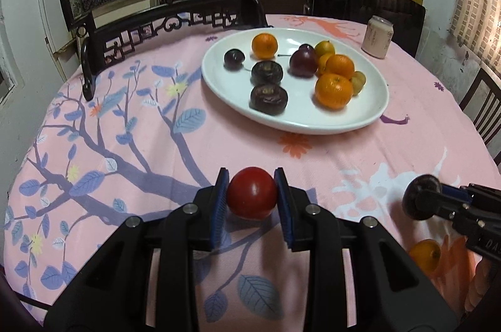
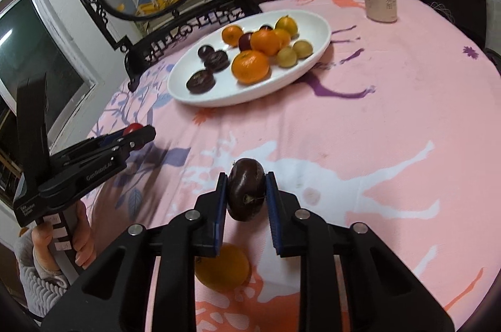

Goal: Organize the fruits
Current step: 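Carry both fruits over the white plate and open both tools to release them, then grasp another red tomato with the left tool while the right tool grasps a yellow-orange fruit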

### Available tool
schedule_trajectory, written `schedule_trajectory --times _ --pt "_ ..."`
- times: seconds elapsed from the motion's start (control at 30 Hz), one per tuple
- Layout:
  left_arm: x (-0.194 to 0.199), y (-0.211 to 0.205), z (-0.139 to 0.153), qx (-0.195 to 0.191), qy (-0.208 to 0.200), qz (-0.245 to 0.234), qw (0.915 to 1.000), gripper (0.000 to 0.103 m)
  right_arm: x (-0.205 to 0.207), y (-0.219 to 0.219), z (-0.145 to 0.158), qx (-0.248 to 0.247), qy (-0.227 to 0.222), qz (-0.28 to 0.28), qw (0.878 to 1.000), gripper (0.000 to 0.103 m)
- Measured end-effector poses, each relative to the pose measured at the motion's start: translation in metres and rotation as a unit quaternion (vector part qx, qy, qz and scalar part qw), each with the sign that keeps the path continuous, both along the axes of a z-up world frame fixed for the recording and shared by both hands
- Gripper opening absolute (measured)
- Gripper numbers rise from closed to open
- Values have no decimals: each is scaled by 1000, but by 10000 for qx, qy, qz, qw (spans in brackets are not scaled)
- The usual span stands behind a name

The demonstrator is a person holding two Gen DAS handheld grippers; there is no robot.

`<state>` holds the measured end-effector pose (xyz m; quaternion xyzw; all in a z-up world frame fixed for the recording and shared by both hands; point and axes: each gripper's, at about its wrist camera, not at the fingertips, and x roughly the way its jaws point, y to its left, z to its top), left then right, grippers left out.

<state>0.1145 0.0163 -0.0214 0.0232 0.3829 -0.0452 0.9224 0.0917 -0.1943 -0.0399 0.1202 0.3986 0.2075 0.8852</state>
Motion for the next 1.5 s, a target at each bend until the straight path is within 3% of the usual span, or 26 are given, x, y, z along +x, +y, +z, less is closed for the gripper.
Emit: schedule_trajectory --times 0.17,0.37,0.7,0.77,0.8,0.87,0.9,1.07,1.23,1.37,1.5 --pt "9 0 24 -106 -149 0 9998 30 7 -19 22 193 -256 -399 9987 24" --pt "56 1 56 -273 -282 172 9991 30 54 -12 56 409 -346 -570 9969 24" --pt "123 -2 18 -231 195 299 9991 30 116 34 40 137 -146 -308 9993 24" --pt "129 -2 11 -119 228 358 9990 41 121 44 36 125 -118 -77 9998 24" --pt "130 -2 10 -109 211 385 9990 59 122 48 35 124 -115 50 9998 25" --pt "129 -2 11 -139 126 382 9991 68 122 50 35 150 -132 123 9997 32" --pt "128 -2 13 -101 95 404 9991 70 121 48 36 161 -165 112 9997 41" --pt "116 -1 21 -129 -8 394 9991 70 111 32 47 171 -417 -45 9990 42" --pt "88 11 24 -176 -93 518 9985 82 90 21 53 164 -433 -117 9989 42" --pt "61 21 23 -262 -91 567 9980 82 65 11 52 115 -486 -182 9986 57" --pt "29 19 19 -158 -150 512 9985 86 31 -6 44 78 -571 -287 9979 58"
